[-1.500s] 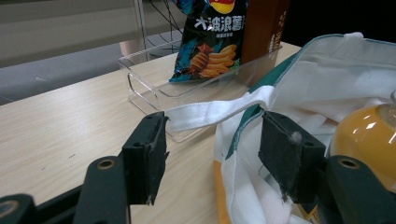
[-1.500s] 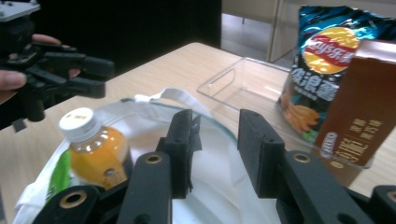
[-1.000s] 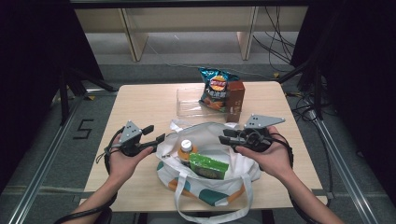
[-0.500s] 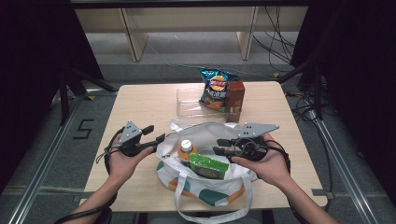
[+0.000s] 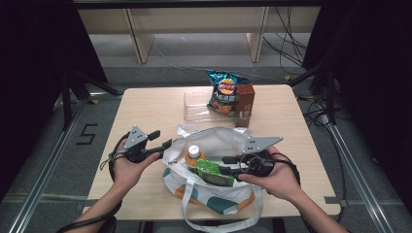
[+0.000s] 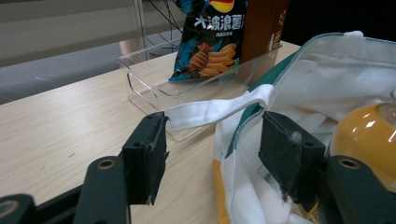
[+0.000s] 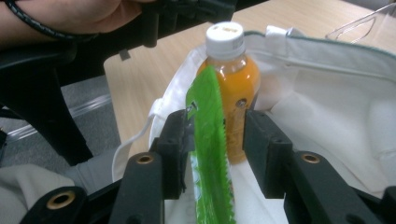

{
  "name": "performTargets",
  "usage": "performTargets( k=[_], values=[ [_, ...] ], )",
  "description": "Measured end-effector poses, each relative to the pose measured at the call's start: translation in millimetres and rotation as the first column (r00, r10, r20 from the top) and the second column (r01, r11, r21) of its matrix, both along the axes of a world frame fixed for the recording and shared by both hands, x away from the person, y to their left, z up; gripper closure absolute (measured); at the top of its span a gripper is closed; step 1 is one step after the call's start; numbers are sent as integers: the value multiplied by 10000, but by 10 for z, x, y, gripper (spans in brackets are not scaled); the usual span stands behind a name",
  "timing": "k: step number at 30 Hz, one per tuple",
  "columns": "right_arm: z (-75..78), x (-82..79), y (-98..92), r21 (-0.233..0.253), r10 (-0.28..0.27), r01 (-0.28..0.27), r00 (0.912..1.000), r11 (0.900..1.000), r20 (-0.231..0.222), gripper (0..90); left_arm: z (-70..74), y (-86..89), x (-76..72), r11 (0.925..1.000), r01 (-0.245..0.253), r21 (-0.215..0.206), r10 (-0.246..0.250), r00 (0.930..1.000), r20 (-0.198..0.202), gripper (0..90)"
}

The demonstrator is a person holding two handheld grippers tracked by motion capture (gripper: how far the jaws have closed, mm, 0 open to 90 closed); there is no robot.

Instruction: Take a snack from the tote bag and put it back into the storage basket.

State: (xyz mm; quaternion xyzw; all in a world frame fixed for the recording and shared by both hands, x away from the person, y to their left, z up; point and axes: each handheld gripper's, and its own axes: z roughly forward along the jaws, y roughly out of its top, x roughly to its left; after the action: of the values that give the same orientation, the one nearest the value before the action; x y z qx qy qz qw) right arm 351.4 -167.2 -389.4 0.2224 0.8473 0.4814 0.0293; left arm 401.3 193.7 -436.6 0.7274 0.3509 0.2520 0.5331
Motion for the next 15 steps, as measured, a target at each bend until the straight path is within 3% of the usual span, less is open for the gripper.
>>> performTargets(
  k=[2, 6, 7, 13, 14, 15],
  values=[
    [-21, 15, 2, 17, 46, -46, 9997, 10000, 253, 606, 0, 0, 0, 10000, -4, -2, 4, 10000, 1, 405],
    [-71, 23, 21, -283, 290, -290, 9996, 9992, -6, 611, -3, 0, 4, 10000, 8, 8, -8, 10000, -10, 405],
    [-78, 30, 18, -426, 330, -325, 9994, 9986, 118, 616, -3, 0, 4, 10000, 8, 8, -8, 10000, -10, 405],
    [-144, 15, 38, -697, 367, -380, 9991, 9968, -194, 725, -6, 0, 4, 10000, 32, 17, -32, 10000, -21, 404],
    [-152, 24, 40, -765, 483, -480, 9988, 9959, 13, 744, -5, -1, 3, 10000, 39, 30, -39, 10000, -16, 404],
    [-152, 14, 42, -736, 428, -433, 9991, 9963, -76, 758, -5, -1, 3, 10000, 39, 29, -39, 10000, -13, 404]
  ],
)
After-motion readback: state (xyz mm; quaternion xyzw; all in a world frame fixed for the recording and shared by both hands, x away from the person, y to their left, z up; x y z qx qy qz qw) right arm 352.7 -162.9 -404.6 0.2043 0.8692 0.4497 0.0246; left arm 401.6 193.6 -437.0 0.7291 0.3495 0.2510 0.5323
